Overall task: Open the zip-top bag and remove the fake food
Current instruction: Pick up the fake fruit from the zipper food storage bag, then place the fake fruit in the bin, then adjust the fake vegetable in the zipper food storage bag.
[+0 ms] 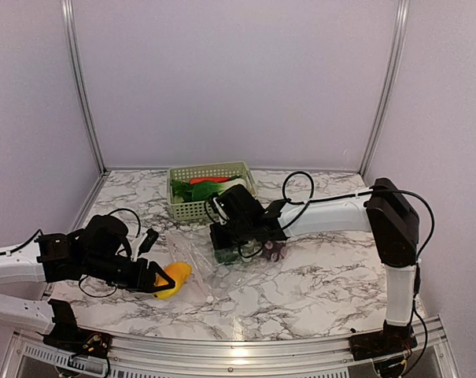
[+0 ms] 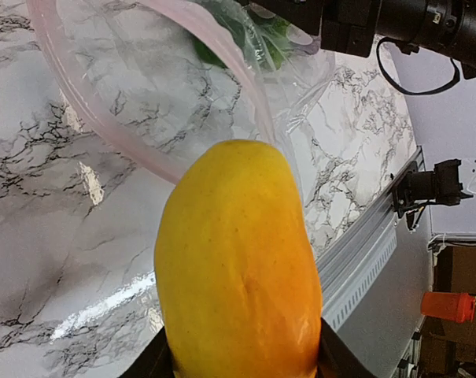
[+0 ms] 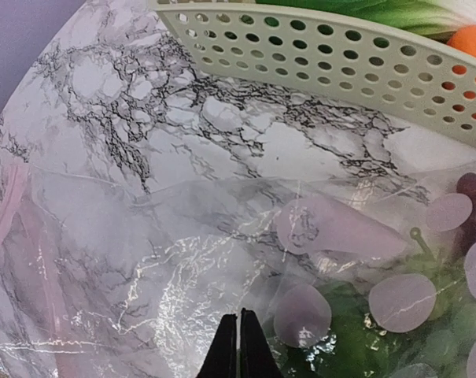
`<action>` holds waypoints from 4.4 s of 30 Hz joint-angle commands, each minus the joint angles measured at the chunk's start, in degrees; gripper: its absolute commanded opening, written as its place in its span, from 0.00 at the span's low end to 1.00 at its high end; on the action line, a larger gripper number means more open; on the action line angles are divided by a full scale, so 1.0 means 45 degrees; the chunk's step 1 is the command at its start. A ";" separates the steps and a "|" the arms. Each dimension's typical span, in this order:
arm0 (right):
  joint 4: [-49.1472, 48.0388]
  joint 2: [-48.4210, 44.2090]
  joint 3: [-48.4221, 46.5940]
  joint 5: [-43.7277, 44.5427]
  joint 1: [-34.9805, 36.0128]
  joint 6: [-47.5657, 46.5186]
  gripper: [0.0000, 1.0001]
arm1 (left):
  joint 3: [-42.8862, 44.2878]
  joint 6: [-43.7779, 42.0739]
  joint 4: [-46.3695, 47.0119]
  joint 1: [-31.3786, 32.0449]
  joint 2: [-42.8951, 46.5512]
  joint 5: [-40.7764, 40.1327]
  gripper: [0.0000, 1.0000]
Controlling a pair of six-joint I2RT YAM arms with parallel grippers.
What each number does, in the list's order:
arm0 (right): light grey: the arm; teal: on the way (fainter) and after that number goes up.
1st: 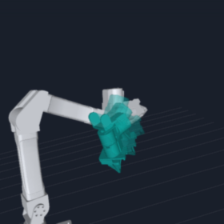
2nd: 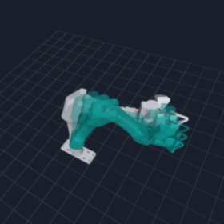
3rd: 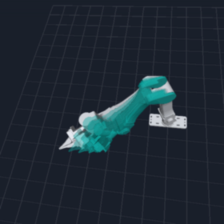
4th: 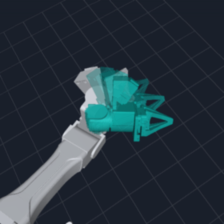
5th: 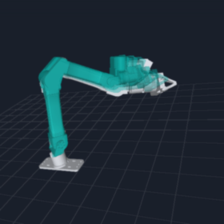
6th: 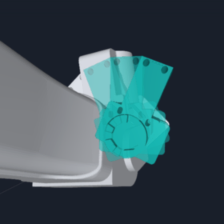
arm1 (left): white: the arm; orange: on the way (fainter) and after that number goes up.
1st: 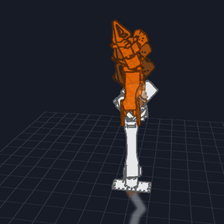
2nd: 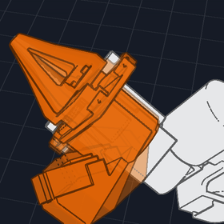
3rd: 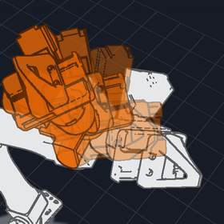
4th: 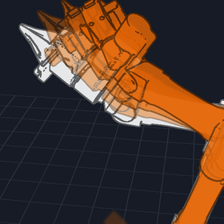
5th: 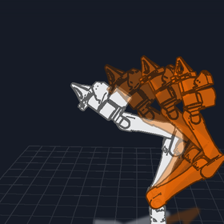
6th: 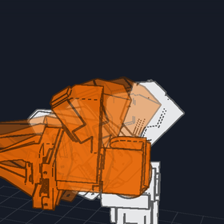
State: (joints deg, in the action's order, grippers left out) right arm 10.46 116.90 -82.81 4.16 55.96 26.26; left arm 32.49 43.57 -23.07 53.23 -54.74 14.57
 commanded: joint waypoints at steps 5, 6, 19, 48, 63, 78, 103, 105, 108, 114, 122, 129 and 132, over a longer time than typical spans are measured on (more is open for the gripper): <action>-0.0208 -0.0152 -0.0685 -0.0141 -0.0107 -0.0003 0.06 | 0.0010 0.0392 -0.1630 0.0068 0.2596 0.0092 0.34; -0.0214 -0.0260 -0.0672 -0.0102 -0.0112 -0.0007 0.06 | 0.0134 0.0420 -0.1443 0.0065 0.2690 0.0045 0.34; -0.0186 -0.3040 0.0791 0.1364 -0.0416 -0.0055 0.43 | 0.4154 -0.1096 0.0809 -0.0856 -0.1511 -0.2456 0.34; 0.1718 -0.9135 0.4378 0.4286 -0.0557 0.0802 0.84 | 1.8685 -0.8841 -0.2423 -0.4251 -1.5996 -0.6061 0.36; 0.2890 -1.0733 0.4986 0.3966 -0.0559 0.1172 0.84 | 2.0611 -1.3483 -0.1441 -0.4288 -1.8716 -1.0101 0.38; 0.3013 -1.0396 0.4902 0.4447 -0.0561 0.0731 0.88 | 1.9908 -1.2918 -0.1358 -0.4329 -1.7730 -0.9816 0.67; 0.1825 -0.7993 0.4462 0.2434 -0.0581 -0.0747 0.90 | 1.0655 -0.5640 0.1334 -0.4329 -0.9901 -0.4871 0.61; 0.1604 -0.7775 0.4448 0.2092 -0.0581 -0.0727 0.88 | 0.9376 -0.4880 0.1905 -0.4329 -0.8928 -0.4356 0.58; 0.1396 -0.7407 0.4347 0.1819 -0.0570 -0.0677 0.84 | 0.7437 -0.3866 0.2791 -0.4329 -0.7436 -0.3627 0.53; 0.1248 -0.6599 0.4239 0.1608 -0.0581 -0.0563 0.78 | 0.4344 -0.2273 0.3538 -0.4134 -0.4951 -0.2720 0.44; 0.1049 -0.5390 0.3485 0.1422 -0.0581 -0.0356 0.69 | 0.1519 -0.0955 0.2943 -0.3746 -0.2007 -0.2812 0.39; 0.0971 -0.4433 0.2652 0.1342 -0.0678 0.0177 0.53 | -0.0187 0.0430 0.3250 -0.2759 -0.1035 -0.3142 0.30; 0.1025 -0.4055 0.2263 0.1386 -0.0696 0.0265 0.49 | -0.0696 0.0897 0.3791 -0.2259 -0.1036 -0.3159 0.29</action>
State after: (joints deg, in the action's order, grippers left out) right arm 15.77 97.01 -68.73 10.50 53.39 25.98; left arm 31.86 43.53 -8.91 40.80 -60.05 1.19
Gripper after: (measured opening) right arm 0.513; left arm 0.295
